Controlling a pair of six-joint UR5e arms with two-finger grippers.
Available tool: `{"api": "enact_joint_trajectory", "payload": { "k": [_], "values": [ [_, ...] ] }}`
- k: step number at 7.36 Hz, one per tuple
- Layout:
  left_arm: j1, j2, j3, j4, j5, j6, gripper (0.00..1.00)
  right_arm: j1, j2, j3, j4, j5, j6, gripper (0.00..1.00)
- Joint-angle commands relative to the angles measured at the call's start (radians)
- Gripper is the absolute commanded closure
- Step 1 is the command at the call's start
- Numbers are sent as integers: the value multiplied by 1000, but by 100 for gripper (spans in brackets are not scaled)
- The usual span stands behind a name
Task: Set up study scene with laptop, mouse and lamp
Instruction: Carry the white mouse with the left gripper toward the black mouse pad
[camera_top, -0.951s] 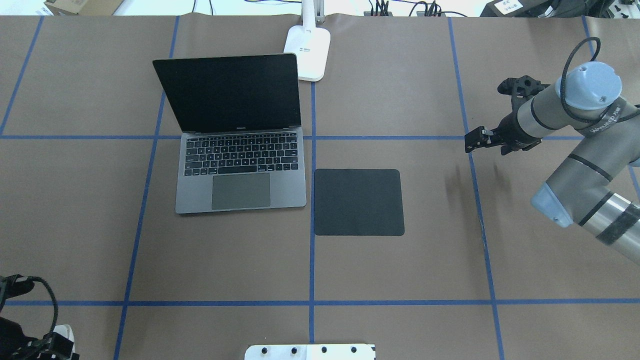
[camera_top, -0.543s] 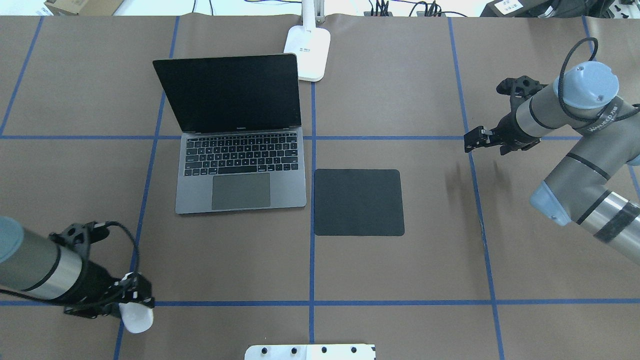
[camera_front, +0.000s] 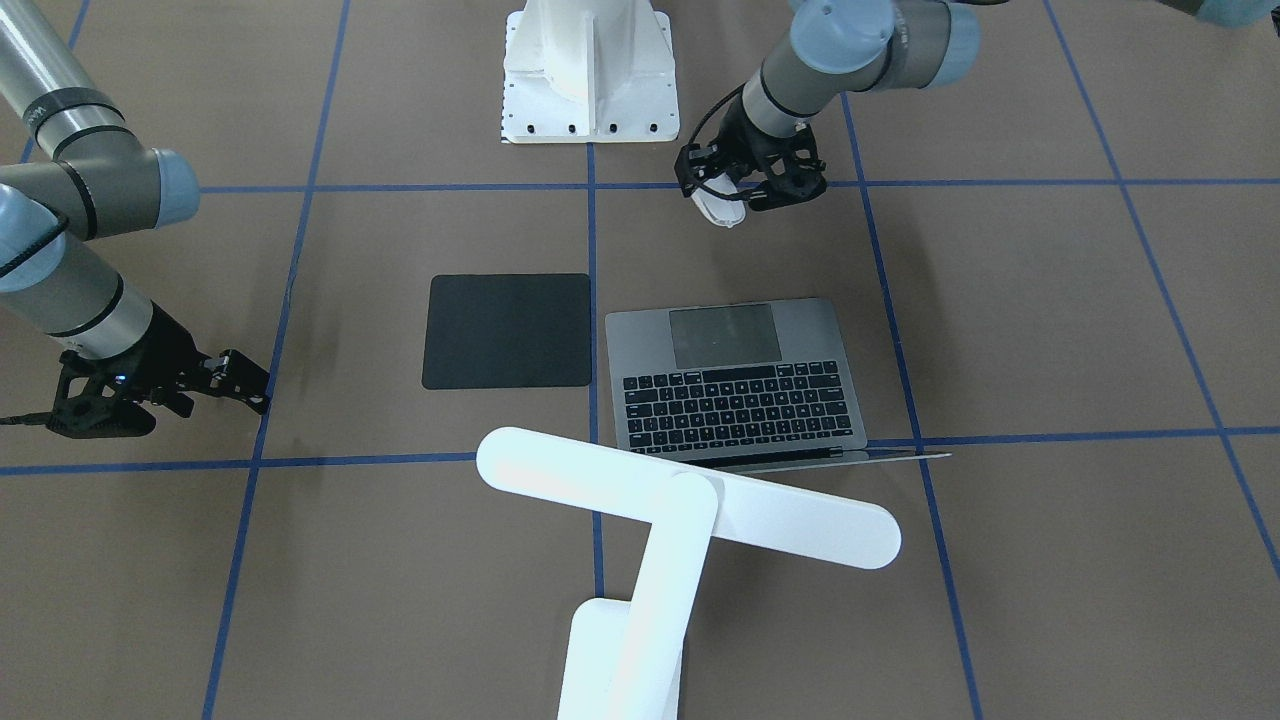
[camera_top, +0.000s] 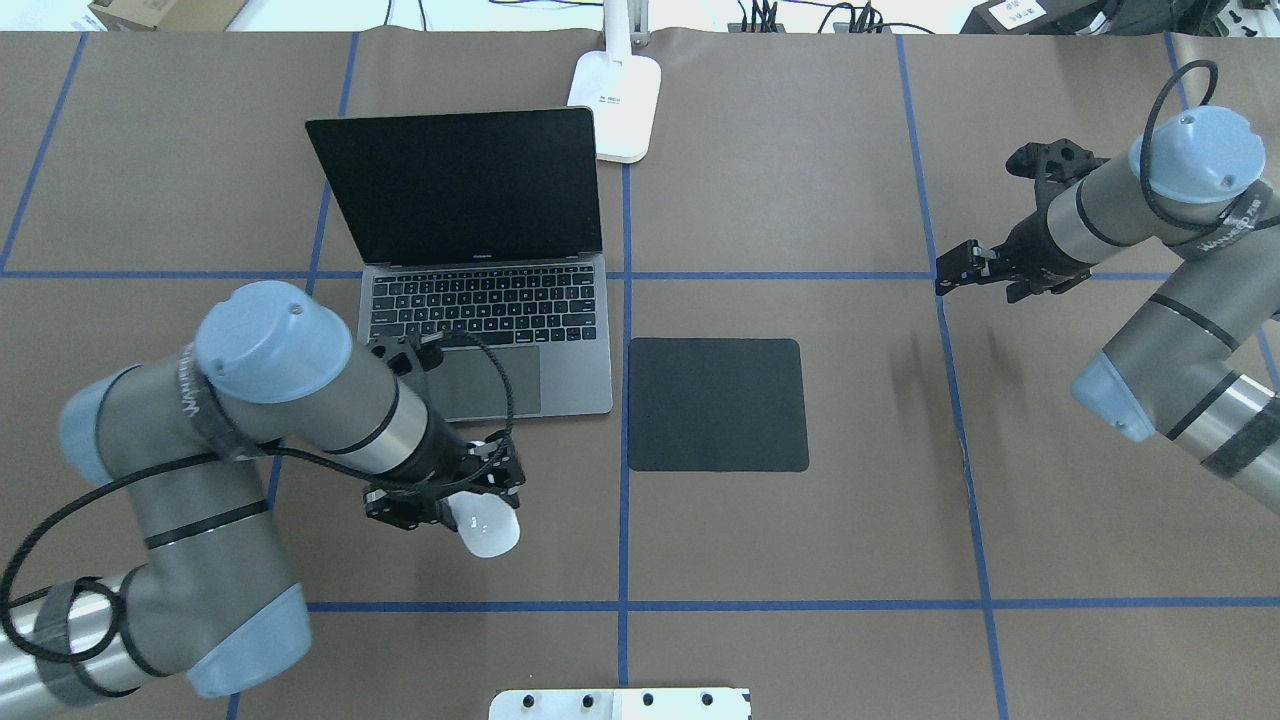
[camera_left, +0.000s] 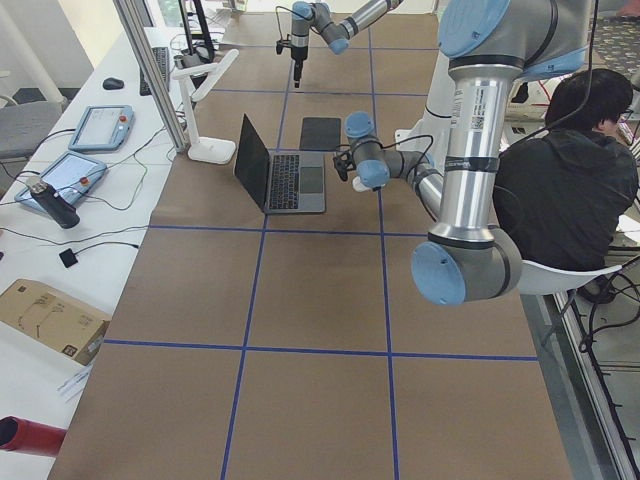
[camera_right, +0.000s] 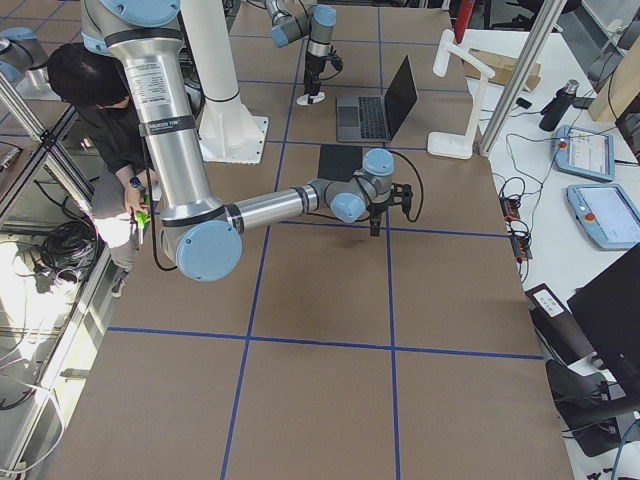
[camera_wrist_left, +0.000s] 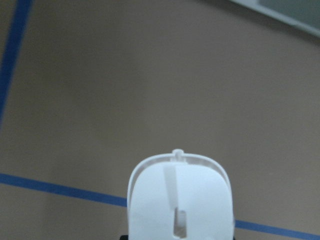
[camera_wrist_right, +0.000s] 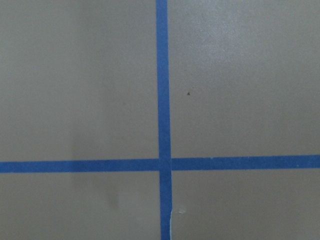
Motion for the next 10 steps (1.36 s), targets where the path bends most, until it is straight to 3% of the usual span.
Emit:
{"api": "enact_joint_trajectory", "payload": {
  "k": [1, 6, 8, 10],
  "values": [
    [-1, -235, 203, 20, 51, -2, 57, 57, -4, 17, 1, 56, 1, 0],
    [-2, -572, 599, 18, 150, 82, 57, 96, -46, 43, -1, 45, -11, 0],
    [-4, -607, 636, 55, 195, 178, 61, 96, -46, 40, -7, 51, -3, 0],
    [-2, -699, 738, 153, 217, 281, 63, 94, -44, 42, -9, 51, 3, 0]
  ]
}}
